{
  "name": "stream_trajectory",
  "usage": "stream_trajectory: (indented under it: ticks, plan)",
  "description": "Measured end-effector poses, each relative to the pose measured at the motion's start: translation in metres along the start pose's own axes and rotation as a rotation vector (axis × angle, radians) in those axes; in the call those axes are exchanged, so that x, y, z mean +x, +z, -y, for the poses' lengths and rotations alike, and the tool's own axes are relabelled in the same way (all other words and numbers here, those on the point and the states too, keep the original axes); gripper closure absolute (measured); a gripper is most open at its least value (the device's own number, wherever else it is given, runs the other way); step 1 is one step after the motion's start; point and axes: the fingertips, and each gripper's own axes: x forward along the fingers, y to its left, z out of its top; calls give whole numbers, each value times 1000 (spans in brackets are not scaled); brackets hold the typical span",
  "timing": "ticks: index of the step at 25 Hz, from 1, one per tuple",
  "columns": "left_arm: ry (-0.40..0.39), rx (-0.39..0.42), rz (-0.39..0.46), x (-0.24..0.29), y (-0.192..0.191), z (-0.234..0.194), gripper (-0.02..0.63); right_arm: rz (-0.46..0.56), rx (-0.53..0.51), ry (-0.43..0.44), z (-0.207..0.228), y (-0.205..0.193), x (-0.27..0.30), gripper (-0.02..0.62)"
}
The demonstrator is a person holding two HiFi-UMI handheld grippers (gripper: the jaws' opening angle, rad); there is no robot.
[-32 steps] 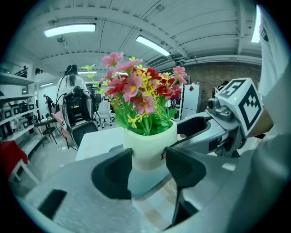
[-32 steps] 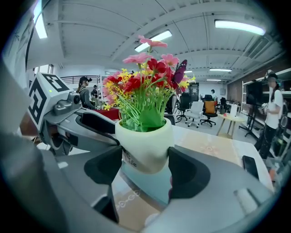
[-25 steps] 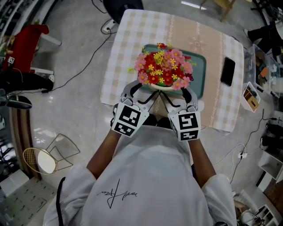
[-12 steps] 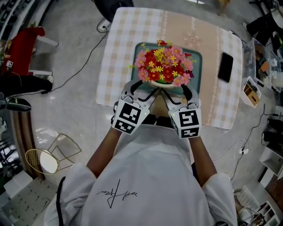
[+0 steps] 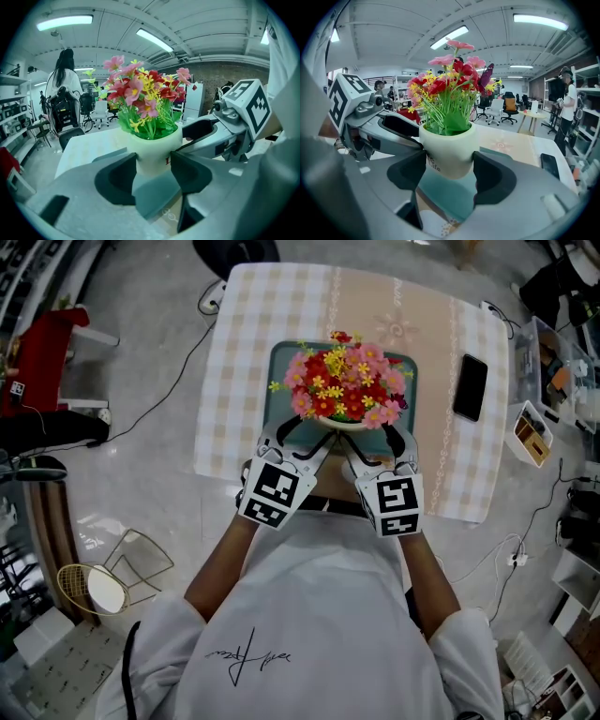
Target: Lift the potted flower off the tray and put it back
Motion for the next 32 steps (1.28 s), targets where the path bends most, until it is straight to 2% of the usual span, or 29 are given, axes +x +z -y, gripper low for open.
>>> stream_trajectory:
  ticks: [19,32]
  plan:
    - [8,-23,-42,65,6,-11,380,-37,0,22,56,-11,33,275]
    - [10,-28,-65,92,3,-5,383,-48,16,33,80,-25,40,276]
